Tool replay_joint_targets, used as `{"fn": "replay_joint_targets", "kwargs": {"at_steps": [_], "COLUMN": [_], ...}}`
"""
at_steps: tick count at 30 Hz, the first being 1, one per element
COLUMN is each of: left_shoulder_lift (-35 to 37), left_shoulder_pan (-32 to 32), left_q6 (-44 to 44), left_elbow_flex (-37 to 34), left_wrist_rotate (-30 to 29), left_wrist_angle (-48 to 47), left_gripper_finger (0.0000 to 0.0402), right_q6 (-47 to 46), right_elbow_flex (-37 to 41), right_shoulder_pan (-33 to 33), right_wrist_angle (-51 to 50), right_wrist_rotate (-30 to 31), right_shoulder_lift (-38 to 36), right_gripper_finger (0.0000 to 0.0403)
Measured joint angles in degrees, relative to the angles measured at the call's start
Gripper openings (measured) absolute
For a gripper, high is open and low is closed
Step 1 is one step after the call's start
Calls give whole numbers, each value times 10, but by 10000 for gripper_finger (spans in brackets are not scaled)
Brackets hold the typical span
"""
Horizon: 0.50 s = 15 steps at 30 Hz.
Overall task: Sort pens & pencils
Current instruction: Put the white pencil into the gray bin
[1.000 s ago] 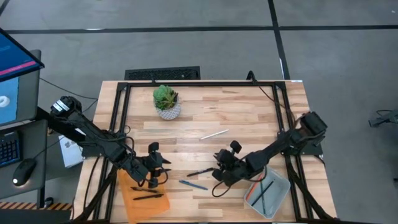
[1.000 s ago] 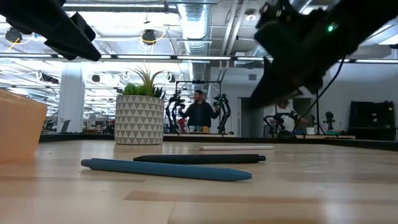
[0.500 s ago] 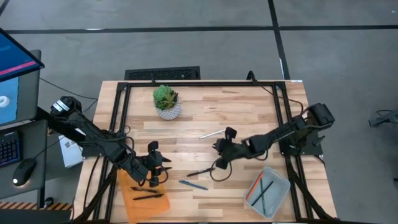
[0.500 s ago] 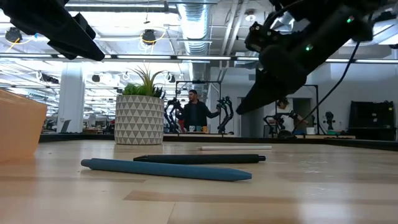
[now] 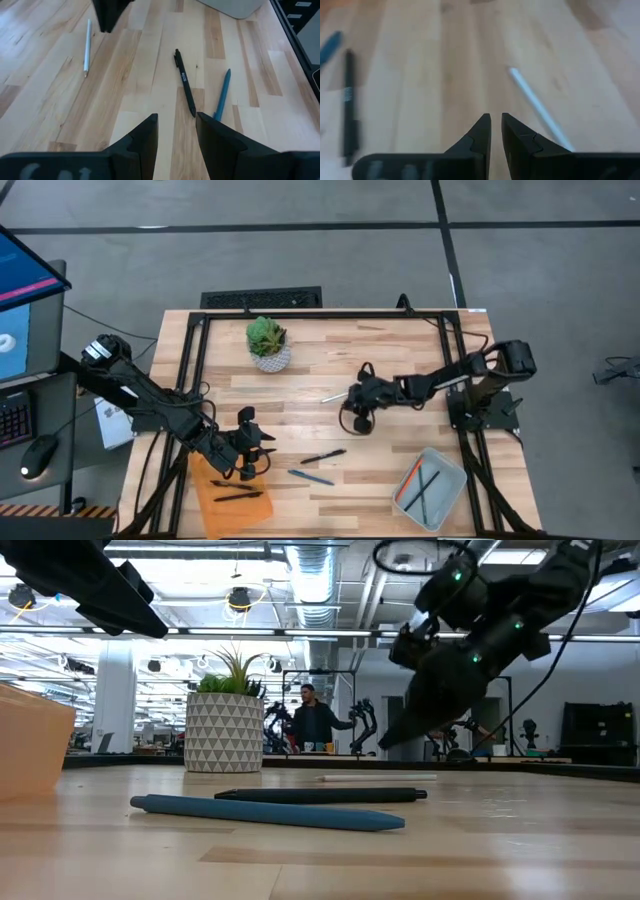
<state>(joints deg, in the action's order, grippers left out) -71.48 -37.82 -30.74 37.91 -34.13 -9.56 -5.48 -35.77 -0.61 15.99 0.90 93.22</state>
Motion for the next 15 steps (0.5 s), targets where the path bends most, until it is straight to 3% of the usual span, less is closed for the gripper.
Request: {"fn": "replay_joint_targets", "kwargs": {"at_steps": [8,15], "left_shoulder_lift": [0,0], "left_shoulder_pan": [0,0], "left_q6": [-3,-4], "left_elbow_flex": [0,0], "left_wrist_rotate": [0,0], "left_wrist_angle": [-1,-1], "left_gripper_finger": [123,123], "right_q6": [35,56], "right_elbow_flex": [5,4], "right_shoulder_pan": [61,71], "right_wrist_angle": [-55,-72], "right_wrist_rotate": [5,5], "right_shoulder_lift": [-13,-19], "right_gripper_finger": [67,67]}}
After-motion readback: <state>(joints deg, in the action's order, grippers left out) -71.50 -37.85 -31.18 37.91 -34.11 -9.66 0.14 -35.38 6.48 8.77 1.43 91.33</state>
